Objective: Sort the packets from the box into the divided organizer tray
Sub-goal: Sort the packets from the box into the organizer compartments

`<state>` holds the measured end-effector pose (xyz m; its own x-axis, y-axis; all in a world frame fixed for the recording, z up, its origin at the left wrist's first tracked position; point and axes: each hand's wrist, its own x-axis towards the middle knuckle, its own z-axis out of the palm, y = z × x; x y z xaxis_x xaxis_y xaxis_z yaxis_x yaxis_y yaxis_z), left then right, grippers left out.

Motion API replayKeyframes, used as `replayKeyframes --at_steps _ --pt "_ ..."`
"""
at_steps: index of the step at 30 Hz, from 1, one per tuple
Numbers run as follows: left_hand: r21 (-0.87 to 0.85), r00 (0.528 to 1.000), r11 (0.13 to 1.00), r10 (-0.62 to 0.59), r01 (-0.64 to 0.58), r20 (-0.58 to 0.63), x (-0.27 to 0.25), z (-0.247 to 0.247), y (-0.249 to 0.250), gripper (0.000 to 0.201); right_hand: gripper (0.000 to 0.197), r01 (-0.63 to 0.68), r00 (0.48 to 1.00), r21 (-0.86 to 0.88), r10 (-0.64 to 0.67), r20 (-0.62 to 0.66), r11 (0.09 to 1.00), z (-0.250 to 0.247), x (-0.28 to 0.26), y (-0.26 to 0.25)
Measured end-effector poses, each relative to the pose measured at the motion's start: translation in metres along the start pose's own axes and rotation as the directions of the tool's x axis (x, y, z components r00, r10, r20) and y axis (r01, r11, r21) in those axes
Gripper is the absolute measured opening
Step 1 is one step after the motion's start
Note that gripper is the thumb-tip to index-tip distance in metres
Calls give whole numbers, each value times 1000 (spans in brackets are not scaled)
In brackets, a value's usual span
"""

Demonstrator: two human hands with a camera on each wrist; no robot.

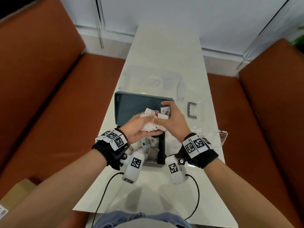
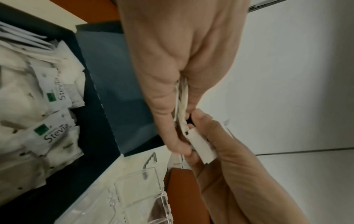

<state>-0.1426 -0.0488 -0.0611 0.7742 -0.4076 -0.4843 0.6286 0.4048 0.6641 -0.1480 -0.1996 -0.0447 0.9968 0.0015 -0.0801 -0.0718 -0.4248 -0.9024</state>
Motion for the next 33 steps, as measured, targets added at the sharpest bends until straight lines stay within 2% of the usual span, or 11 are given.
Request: replayKeyframes --at_steps 5,7,9,11,13,16,18,27,31,33 --pt "61 996 995 77 -74 -51 5 15 -1 24 31 -48 996 163 60 -70 985 -24 4 1" --pt "177 993 977 120 -116 -10 6 22 -3 28 23 -77 994 190 90 -62 979 -28 4 4" --pt "338 984 924 170 -176 48 5 30 -7 30 21 -115 991 214 128 -48 970 -28 4 6" --pt "420 974 879 214 -227 78 5 36 -10 33 24 -170 983 226 182 -31 959 -26 4 7" --pt "427 969 872 245 -240 43 5 37 -12 36 27 -229 972 286 232 25 930 -27 1 5" --pt "432 968 875 250 -219 -14 5 34 -10 30 29 -316 949 511 256 186 800 -34 -7 0" --pt "447 969 870 247 -208 -30 5 31 -9 28 27 -346 938 545 268 221 764 -40 -11 0" --pt "228 980 963 170 -143 -106 9 26 -10 15 19 -270 963 255 256 88 928 -72 -12 13" --pt "218 969 966 177 -138 -172 12 26 -15 22 9 -244 970 163 239 48 956 -88 -11 33" --pt "228 962 964 184 -137 -200 13 25 -19 23 12 -261 965 112 259 38 959 -92 -11 47"
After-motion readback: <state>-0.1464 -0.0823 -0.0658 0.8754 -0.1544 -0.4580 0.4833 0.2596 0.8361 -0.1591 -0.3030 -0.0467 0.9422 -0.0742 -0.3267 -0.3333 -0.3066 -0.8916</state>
